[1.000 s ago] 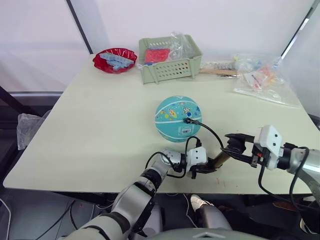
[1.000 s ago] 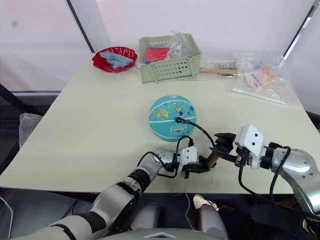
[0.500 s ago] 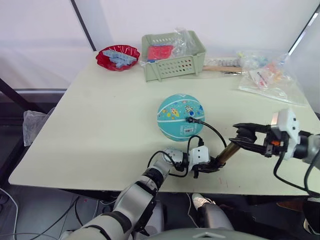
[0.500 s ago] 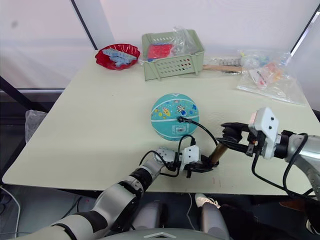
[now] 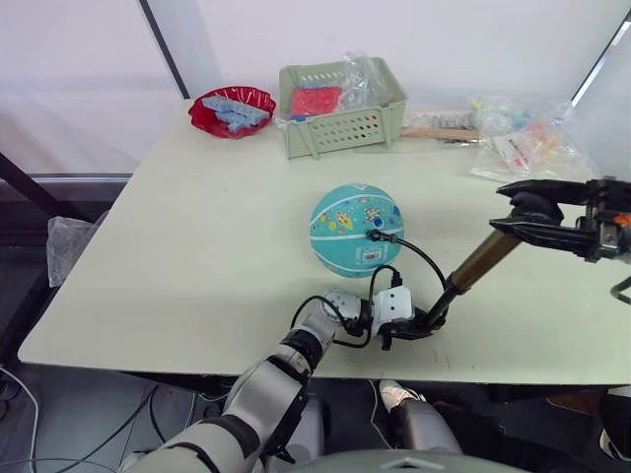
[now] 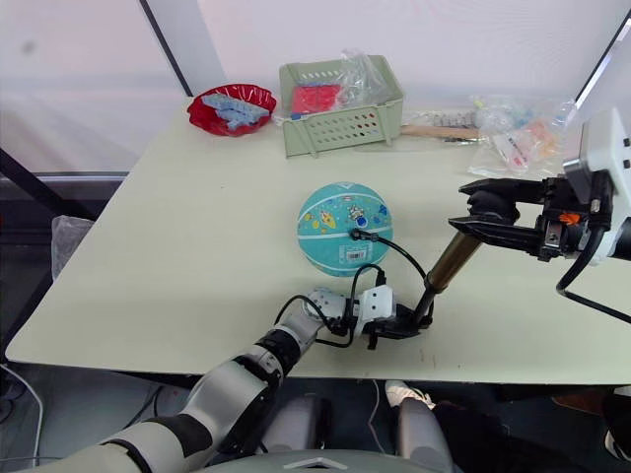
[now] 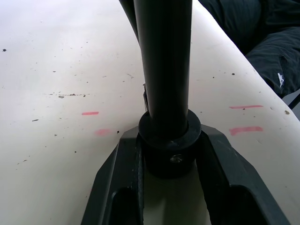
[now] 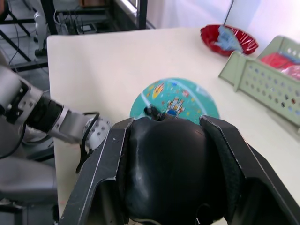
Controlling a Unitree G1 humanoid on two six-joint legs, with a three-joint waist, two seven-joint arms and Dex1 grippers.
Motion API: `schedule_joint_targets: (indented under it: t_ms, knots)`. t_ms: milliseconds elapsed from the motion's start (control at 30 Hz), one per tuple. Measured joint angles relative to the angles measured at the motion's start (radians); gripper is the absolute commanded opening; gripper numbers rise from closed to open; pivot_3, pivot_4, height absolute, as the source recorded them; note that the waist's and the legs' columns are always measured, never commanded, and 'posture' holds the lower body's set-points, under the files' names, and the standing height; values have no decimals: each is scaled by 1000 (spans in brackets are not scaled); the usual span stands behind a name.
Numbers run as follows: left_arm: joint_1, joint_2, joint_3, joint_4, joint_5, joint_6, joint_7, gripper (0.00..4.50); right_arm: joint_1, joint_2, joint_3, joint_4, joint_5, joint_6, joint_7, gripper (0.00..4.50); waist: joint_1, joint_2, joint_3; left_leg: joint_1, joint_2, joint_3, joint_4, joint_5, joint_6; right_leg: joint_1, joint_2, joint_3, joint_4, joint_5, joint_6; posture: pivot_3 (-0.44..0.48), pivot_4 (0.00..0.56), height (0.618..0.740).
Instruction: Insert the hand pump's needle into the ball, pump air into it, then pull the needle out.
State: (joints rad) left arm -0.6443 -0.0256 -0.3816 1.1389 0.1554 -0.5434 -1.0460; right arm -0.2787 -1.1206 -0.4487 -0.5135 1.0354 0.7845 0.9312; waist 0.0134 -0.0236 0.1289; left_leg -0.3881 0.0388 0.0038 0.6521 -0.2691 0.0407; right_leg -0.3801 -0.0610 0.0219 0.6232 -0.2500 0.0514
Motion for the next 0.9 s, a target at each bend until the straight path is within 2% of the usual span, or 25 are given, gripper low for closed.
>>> schedule_joint_targets:
  t_ms: [167,333,433,600,900]
  knots:
    - [2,0,-2,0,1,0,2,1081,43,14,0,-25,-31,-26,0,1656,0,-1,-2,0,0,-1,0,0,0,0,0,-1,0,0,0,0,150,736]
    - [12,7,-3,0,4,0,11,1081,127,81,44,-58,-110,-107,1,1656,-2,-5,-9,3,0,-2,-1,0,0,2,1,-2,0,-1,-1,0,150,736]
    - [19,8,-4,0,9,0,20,1081,203,134,128,-56,-211,-201,3,1656,-3,-11,-15,5,1,-2,-2,0,0,3,1,-2,0,-1,-2,0,150,736]
    - [20,8,-7,0,11,0,24,1081,266,204,288,-45,-394,-343,-14,1656,-3,-11,-18,5,1,-3,-2,0,0,3,2,-3,0,-1,-2,0,150,736]
    - [21,4,-8,0,11,0,24,1081,309,262,402,6,-538,-434,-37,1655,-1,-7,-18,5,0,-3,-2,0,0,3,6,-3,0,-2,-2,0,150,736]
